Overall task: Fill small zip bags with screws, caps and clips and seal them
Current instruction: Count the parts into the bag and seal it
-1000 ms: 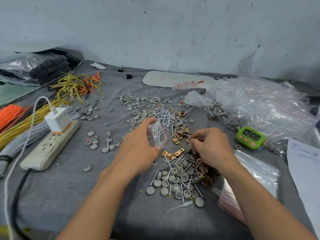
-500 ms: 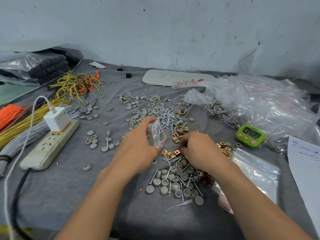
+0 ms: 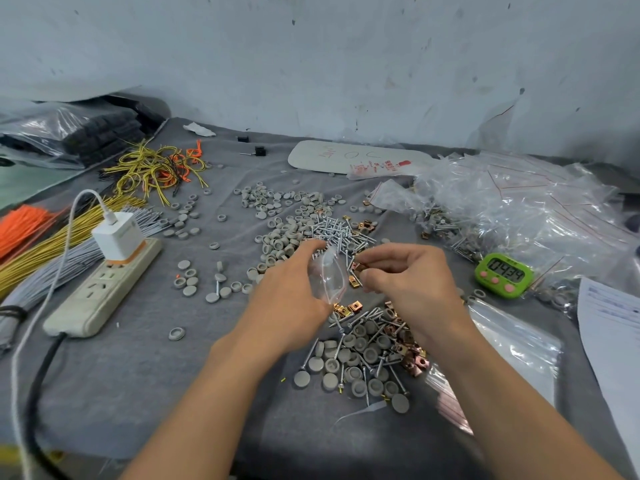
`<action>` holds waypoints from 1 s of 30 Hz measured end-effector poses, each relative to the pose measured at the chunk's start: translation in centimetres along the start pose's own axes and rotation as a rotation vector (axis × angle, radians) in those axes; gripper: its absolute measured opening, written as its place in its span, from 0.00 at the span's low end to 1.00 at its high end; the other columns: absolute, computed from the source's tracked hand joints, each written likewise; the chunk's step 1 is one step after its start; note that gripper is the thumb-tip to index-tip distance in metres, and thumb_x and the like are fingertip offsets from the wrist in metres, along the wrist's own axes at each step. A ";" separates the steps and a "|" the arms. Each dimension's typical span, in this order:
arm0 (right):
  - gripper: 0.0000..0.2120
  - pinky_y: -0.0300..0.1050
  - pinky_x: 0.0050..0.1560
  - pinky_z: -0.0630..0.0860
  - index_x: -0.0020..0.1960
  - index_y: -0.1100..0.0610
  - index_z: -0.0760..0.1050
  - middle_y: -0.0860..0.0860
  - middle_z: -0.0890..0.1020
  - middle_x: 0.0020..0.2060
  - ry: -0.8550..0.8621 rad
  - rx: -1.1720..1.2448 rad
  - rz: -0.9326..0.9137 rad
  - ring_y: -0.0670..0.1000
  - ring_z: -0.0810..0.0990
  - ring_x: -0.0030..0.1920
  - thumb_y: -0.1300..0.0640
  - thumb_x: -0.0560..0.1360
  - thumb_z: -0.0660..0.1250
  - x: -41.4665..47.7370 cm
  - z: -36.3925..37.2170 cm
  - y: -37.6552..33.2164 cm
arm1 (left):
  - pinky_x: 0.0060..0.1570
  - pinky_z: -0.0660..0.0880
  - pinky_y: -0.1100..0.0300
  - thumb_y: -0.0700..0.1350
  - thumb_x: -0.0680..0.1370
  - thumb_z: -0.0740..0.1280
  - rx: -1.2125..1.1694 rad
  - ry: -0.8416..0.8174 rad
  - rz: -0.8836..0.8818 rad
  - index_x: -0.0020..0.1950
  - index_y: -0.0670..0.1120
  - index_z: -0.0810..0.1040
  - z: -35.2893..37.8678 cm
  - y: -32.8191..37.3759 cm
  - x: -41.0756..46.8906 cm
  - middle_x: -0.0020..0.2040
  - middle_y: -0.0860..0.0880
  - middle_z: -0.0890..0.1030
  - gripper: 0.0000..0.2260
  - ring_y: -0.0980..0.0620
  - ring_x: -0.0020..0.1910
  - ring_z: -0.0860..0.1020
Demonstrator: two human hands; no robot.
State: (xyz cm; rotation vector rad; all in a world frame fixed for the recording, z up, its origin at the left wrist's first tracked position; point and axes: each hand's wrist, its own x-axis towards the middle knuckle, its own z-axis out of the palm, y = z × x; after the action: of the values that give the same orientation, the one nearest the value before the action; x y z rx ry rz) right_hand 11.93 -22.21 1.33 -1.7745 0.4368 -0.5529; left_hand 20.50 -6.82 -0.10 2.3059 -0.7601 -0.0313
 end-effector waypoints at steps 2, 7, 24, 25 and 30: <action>0.18 0.43 0.43 0.82 0.41 0.44 0.87 0.47 0.88 0.36 0.028 -0.035 -0.040 0.47 0.87 0.39 0.69 0.68 0.77 -0.1 0.2 -0.1 | 0.52 0.75 0.54 0.51 0.74 0.74 -0.022 0.000 0.010 0.72 0.65 0.63 0.3 0.1 0.0 0.57 0.57 0.80 0.31 0.51 0.53 0.78; 0.12 0.29 0.34 0.76 0.36 0.45 0.86 0.41 0.85 0.32 0.085 -0.182 -0.147 0.40 0.84 0.33 0.62 0.66 0.82 -0.5 0.7 -0.4 | 0.52 0.73 0.58 0.50 0.74 0.76 -0.074 -0.010 0.007 0.74 0.65 0.64 0.6 0.1 0.0 0.57 0.59 0.80 0.34 0.56 0.52 0.78; 0.08 0.25 0.29 0.68 0.44 0.45 0.88 0.34 0.82 0.28 0.104 -0.378 -0.172 0.36 0.78 0.30 0.58 0.73 0.74 0.5 0.4 0.1 | 0.39 0.67 0.72 0.50 0.73 0.75 -0.092 0.040 0.031 0.67 0.64 0.72 0.6 0.0 0.0 0.48 0.61 0.80 0.25 0.66 0.44 0.75; 0.08 0.25 0.30 0.68 0.44 0.45 0.88 0.34 0.83 0.32 0.188 -0.397 -0.141 0.35 0.79 0.32 0.57 0.74 0.74 0.9 -0.2 0.4 | 0.39 0.67 0.71 0.52 0.73 0.75 -0.114 0.064 0.028 0.66 0.64 0.73 0.5 0.0 0.0 0.49 0.62 0.80 0.23 0.66 0.44 0.75; 0.11 0.43 0.51 0.80 0.56 0.47 0.85 0.51 0.87 0.53 0.026 -0.835 0.074 0.52 0.83 0.50 0.57 0.78 0.68 2.1 -0.5 2.6 | 0.40 0.66 0.70 0.52 0.73 0.73 -0.165 0.130 -0.017 0.65 0.63 0.74 0.1 0.2 0.3 0.49 0.63 0.79 0.21 0.63 0.46 0.76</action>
State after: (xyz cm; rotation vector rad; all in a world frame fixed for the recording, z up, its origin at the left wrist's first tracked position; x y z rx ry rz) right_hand 13.32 -24.45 -0.75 -2.5284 0.8287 -0.3551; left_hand 20.60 -7.13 0.04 2.1348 -0.6469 0.0465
